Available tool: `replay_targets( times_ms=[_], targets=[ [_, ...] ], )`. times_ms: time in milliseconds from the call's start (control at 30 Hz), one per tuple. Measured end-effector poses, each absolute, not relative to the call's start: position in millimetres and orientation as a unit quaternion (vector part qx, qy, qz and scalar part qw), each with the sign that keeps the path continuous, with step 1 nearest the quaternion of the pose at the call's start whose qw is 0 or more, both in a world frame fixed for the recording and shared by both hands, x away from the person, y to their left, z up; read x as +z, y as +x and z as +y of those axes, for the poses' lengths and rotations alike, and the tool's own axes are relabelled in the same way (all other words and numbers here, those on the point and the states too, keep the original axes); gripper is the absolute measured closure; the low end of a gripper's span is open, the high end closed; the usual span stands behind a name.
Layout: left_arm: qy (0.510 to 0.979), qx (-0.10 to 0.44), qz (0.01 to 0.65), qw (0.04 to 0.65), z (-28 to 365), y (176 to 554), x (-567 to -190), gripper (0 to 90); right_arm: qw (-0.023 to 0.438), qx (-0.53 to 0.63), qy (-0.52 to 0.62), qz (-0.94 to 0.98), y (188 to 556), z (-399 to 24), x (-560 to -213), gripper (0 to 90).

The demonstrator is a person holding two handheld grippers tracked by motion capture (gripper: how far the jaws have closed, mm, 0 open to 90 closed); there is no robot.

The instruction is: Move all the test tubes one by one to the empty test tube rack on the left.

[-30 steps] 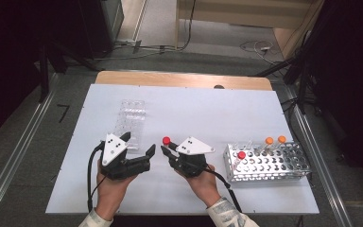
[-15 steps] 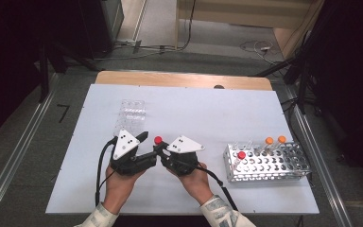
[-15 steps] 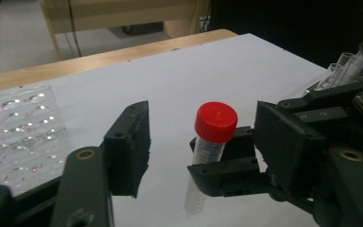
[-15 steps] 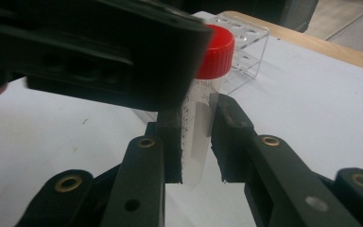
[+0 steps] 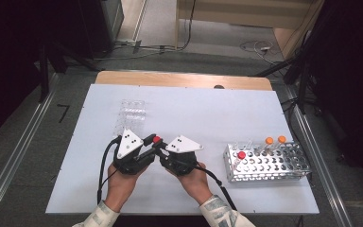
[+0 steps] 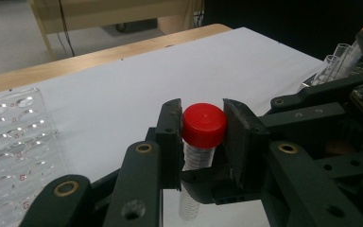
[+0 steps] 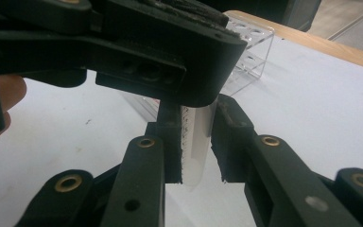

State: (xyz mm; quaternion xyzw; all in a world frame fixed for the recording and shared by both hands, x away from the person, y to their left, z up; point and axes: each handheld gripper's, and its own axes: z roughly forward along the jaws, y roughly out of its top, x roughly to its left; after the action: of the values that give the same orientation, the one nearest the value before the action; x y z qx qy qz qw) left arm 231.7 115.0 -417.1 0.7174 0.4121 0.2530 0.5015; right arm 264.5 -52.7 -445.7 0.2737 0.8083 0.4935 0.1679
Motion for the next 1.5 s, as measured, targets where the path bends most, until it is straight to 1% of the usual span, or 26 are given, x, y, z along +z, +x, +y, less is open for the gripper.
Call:
replay_targets(
  times_ms=[233, 267, 300, 367, 467, 533, 567, 633, 700, 767, 1100, 1500],
  targets=[
    [0.717, 0.258, 0.411, 0.5, 114, 233, -417, 70.2, 0.17, 0.492, 0.272, 0.809, 266, -53, -445, 70.4],
    [0.717, 0.259, 0.411, 0.5, 114, 233, -417, 70.3, 0.17, 0.491, 0.273, 0.81, 266, -54, -445, 67.3],
    [0.717, 0.258, 0.411, 0.501, 113, 234, -416, 70.3, 0.163, 0.492, 0.275, 0.809, 266, -55, -444, 60.1],
    [0.716, 0.259, 0.411, 0.501, 113, 234, -416, 70.3, 0.158, 0.493, 0.275, 0.81, 266, -57, -443, 51.1],
    [0.713, 0.259, 0.415, 0.503, 114, 236, -415, 70.3, 0.157, 0.489, 0.28, 0.811, 268, -60, -442, 42.0],
    [0.712, 0.258, 0.416, 0.504, 115, 237, -415, 70.4, 0.156, 0.487, 0.285, 0.811, 268, -63, -441, 39.1],
    [0.71, 0.256, 0.417, 0.506, 115, 238, -414, 70.4, 0.156, 0.487, 0.285, 0.811, 268, -63, -441, 39.1],
    [0.708, 0.255, 0.419, 0.509, 117, 239, -413, 70.4, 0.155, 0.485, 0.293, 0.809, 268, -70, -440, 33.5],
    [0.704, 0.254, 0.422, 0.512, 119, 241, -411, 70.4, 0.156, 0.485, 0.292, 0.809, 268, -73, -440, 32.6],
    [0.701, 0.252, 0.425, 0.514, 121, 243, -409, 70.4, 0.156, 0.482, 0.299, 0.808, 265, -82, -437, 29.2],
    [0.702, 0.252, 0.433, 0.507, 127, 255, -401, 70.4, 0.162, 0.472, 0.303, 0.812, 254, -114, -436, 26.0],
    [0.691, 0.265, 0.45, 0.5, 140, 270, -388, 70.4, 0.159, 0.463, 0.303, 0.818, 244, -133, -442, 24.1]
  ],
)
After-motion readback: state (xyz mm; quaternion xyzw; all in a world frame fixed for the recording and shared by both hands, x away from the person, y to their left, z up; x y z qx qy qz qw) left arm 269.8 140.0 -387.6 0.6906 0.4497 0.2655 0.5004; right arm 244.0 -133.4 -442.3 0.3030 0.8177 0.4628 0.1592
